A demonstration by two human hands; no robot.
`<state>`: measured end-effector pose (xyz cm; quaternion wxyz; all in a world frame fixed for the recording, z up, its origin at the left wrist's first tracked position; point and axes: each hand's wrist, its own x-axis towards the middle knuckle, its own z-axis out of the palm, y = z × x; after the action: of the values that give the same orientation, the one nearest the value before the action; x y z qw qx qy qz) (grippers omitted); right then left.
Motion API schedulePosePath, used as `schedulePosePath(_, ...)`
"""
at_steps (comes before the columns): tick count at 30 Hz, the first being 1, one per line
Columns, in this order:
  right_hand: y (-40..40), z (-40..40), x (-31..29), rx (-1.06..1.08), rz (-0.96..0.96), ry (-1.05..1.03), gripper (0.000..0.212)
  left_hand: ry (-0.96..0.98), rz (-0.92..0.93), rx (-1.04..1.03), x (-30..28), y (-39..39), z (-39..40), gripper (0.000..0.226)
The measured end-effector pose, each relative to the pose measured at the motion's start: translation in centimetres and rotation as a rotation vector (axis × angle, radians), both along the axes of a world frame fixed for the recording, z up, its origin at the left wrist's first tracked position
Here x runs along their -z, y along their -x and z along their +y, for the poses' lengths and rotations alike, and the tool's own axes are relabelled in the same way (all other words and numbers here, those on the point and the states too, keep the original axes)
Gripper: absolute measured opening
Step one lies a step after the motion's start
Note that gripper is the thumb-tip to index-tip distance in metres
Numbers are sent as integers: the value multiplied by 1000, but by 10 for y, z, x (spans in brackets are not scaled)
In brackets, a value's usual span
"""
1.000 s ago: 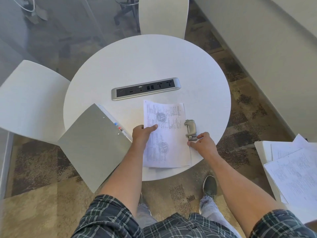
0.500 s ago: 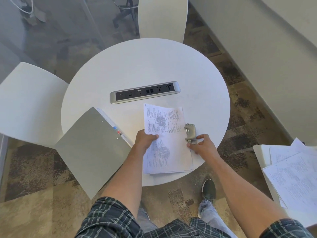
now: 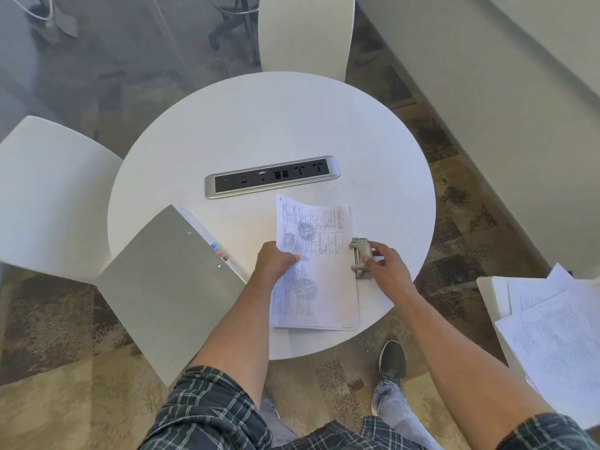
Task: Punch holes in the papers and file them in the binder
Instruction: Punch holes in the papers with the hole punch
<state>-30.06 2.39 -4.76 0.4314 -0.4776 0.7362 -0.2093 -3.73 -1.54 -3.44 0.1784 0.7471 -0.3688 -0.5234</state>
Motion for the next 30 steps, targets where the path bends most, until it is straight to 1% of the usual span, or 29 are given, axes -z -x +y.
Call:
schedulePosePath(3,4,-3,3,0,-5,-6,38,8,9,-75,-1,-2,4,25)
schedulePosePath(5,5,-4,2,-10,-1,-12,35,7,10,-104,0,-1,4,28)
schedulePosePath(7,5,-5,2,-18,-5,-16,33,-9,-27,-69,0,1,3,36)
schedulePosePath(9,5,-5,2,-15,-11,-17,32,-13,-31,-28,-4,4,1,36)
schedulePosePath(12,5,-5,4,-12,-21,-8,32,-32,7,-56,-4,2,0,24)
schedulePosePath(13,4,-5,4,-13,-23,-6,32,-46,15,-80,-4,0,1,23)
schedulePosePath(15,3,-4,4,-11,-29,-4,33,-50,41,-129,-1,-3,6,24)
schedulePosePath(18,2,-3,4,-3,-38,-6,35,-26,129,-208,3,-4,13,26)
schedulePosePath(22,0,5,3,71,-39,-15,41,17,186,-212,1,-4,19,29)
schedulePosePath(24,-1,17,2,173,3,38,44,35,204,-209,0,-7,19,34)
schedulePosePath(26,-4,32,-1,256,73,119,39,30,205,-211,-5,-10,19,37)
schedulePosePath(28,-10,42,-2,208,95,177,38,28,218,-208,-10,-16,20,37)
schedulePosePath(30,-19,43,-7,101,62,250,28,37,247,-193,-18,-22,21,37)
